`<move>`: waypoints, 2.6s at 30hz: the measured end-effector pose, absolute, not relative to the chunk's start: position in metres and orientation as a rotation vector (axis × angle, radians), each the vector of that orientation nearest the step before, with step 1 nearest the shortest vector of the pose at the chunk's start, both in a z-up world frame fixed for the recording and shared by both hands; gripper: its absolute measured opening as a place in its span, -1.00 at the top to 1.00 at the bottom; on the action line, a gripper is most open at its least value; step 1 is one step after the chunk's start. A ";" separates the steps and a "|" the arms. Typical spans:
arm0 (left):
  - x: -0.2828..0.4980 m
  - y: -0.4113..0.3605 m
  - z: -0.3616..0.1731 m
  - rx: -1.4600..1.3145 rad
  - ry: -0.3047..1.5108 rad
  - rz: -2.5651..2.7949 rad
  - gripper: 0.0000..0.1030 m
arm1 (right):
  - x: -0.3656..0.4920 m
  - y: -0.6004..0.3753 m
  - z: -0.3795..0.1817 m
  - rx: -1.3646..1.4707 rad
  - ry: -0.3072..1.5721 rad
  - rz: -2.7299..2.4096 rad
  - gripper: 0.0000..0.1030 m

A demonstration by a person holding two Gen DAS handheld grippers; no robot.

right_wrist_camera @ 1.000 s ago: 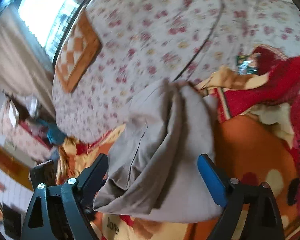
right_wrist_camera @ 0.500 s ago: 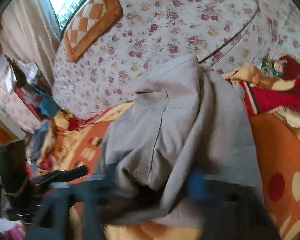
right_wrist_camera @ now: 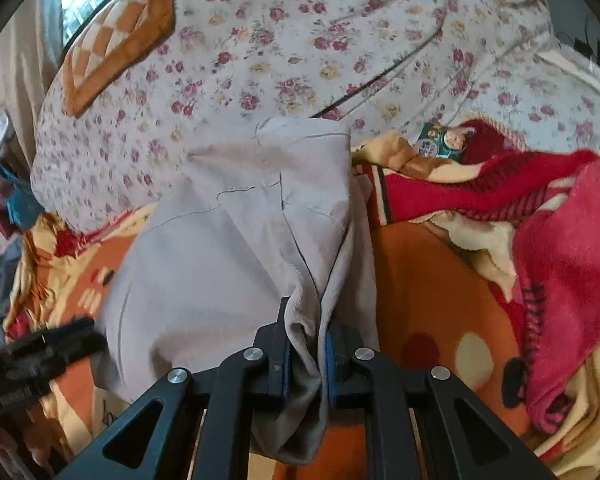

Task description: Fold large clothes

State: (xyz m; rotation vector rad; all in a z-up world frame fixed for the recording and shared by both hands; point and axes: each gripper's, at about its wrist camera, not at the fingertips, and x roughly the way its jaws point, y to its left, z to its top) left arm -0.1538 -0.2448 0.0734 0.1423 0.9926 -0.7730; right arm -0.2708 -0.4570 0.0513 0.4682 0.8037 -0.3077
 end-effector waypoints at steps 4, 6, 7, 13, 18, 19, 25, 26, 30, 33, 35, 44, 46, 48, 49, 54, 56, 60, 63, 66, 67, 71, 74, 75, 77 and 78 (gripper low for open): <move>-0.142 -0.266 0.056 0.191 1.038 -0.771 -0.10 | -0.275 -0.459 0.049 0.451 0.825 -0.322 0.77; -0.140 -0.272 0.043 0.196 1.068 -0.773 -0.11 | -0.274 -0.462 0.041 0.473 0.842 -0.331 0.77; -0.140 -0.274 0.040 0.192 1.074 -0.775 -0.11 | -0.273 -0.462 0.040 0.489 0.843 -0.321 0.77; -0.143 -0.276 0.038 0.204 1.052 -0.783 -0.13 | -0.286 -0.505 0.061 0.697 0.672 -0.383 -0.16; -0.142 -0.275 0.037 0.199 1.056 -0.789 -0.17 | -0.229 -0.535 0.052 0.722 0.735 -0.329 -0.51; -0.142 -0.274 0.036 0.198 1.060 -0.791 -0.21 | -0.214 -0.540 0.044 0.748 0.759 -0.299 -0.51; -0.146 -0.271 0.025 0.173 1.095 -0.837 -0.45 | -0.189 -0.527 0.046 0.575 0.751 -0.260 0.83; -0.146 -0.272 0.019 0.165 1.102 -0.842 -0.49 | -0.191 -0.528 0.045 0.537 0.754 -0.298 0.86; -0.150 -0.276 0.016 0.187 1.085 -0.833 -0.57 | -0.193 -0.551 0.003 0.527 0.880 -0.483 1.00; -0.149 -0.272 0.024 0.187 1.091 -0.843 -0.57 | -0.219 -0.568 0.000 0.698 0.832 -0.430 1.00; -0.149 -0.269 0.030 0.191 1.072 -0.833 -0.56 | -0.241 -0.568 0.025 0.746 0.767 -0.416 0.97; -0.139 -0.277 0.038 0.129 1.032 -0.789 -0.56 | -0.250 -0.478 0.074 0.522 0.749 -0.170 0.14; -0.138 -0.286 0.017 0.178 1.123 -0.828 -0.61 | -0.245 -0.475 0.036 0.427 0.884 -0.305 0.38; -0.138 -0.284 0.014 0.169 1.133 -0.844 -0.63 | -0.252 -0.489 0.009 0.501 0.908 -0.325 0.38; -0.139 -0.282 0.017 0.173 1.128 -0.850 -0.63 | -0.259 -0.500 0.006 0.572 0.896 -0.313 0.38; -0.122 -0.264 0.037 0.029 1.120 -0.898 -0.63 | -0.288 -0.525 0.036 0.707 0.728 -0.257 -0.45; -0.109 -0.260 0.034 -0.012 1.146 -0.891 -0.63 | -0.295 -0.532 0.035 0.765 0.643 -0.224 -0.58; -0.084 -0.259 0.011 -0.149 1.262 -0.884 -0.71 | -0.268 -0.532 0.017 0.842 0.699 -0.120 -0.59; -0.078 -0.266 0.001 -0.198 1.287 -0.923 -0.92 | -0.240 -0.526 -0.004 0.854 0.777 -0.077 -0.39; -0.080 -0.280 0.007 -0.124 1.264 -0.956 -0.58 | -0.233 -0.523 -0.014 0.964 0.753 -0.006 0.08; -0.081 -0.282 0.012 -0.121 1.254 -0.985 -0.06 | -0.233 -0.522 -0.012 0.962 0.752 -0.006 0.13; -0.091 -0.267 0.046 -0.110 1.211 -1.030 0.36 | -0.245 -0.507 0.017 0.937 0.715 0.040 0.36; -0.115 -0.237 0.075 -0.098 1.183 -1.104 0.35 | -0.268 -0.489 0.042 0.931 0.692 0.124 0.38; -0.130 -0.223 0.083 -0.075 1.169 -1.126 0.35 | -0.279 -0.480 0.049 0.909 0.694 0.137 0.38; -0.150 -0.208 0.080 -0.065 1.191 -1.130 0.34 | -0.304 -0.463 0.051 0.901 0.705 0.168 0.36; -0.159 -0.202 0.071 -0.042 1.223 -1.101 0.32 | -0.315 -0.458 0.044 0.925 0.718 0.164 0.27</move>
